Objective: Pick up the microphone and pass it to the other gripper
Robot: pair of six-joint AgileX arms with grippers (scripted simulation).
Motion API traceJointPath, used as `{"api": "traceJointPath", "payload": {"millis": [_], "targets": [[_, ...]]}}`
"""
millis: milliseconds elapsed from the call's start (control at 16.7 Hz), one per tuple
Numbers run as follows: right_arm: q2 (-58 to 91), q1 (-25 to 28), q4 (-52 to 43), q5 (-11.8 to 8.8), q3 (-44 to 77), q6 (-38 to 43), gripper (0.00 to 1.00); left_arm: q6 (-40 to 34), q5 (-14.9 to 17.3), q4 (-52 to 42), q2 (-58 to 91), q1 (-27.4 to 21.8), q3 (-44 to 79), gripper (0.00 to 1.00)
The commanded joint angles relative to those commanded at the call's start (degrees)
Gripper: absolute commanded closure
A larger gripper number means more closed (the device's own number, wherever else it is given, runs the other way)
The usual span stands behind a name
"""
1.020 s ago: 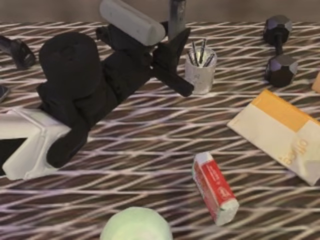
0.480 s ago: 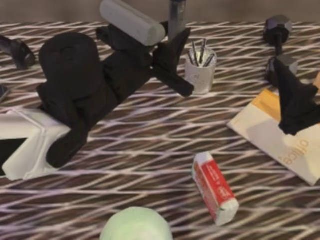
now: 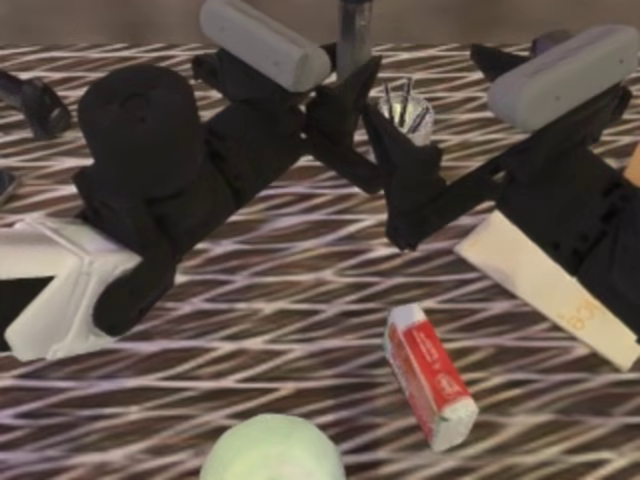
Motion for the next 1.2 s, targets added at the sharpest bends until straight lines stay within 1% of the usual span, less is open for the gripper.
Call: {"api": "traceJointPath", "payload": {"millis": [420,660,900,1020,1200], "targets": [[1.37,0.11,0.34,-0.11,0.91,0.01,0.00,0.00,0.00,0.00,0.00,0.00,0.00,1.00],[10.21,-0.59,1.85,-0.73,8.41,0.05,0.00,0.00,0.00,0.00,0.00,0.00,0.00,1.00],[20.88,-1.88,3.29,-1.85,17.23,0.10,0.00,0.00,0.00,0.00,0.00,0.00,0.00,1.00],[23.38,-2.28,3.62,-2.22,19.64,0.10,0.00,0.00,0.00,0.00,0.00,0.00,0.00,1.00],[23.71,-2.34,3.66,-2.27,19.95,0.10,0.00,0.00,0.00,0.00,0.00,0.00,0.00,1.00]]}}
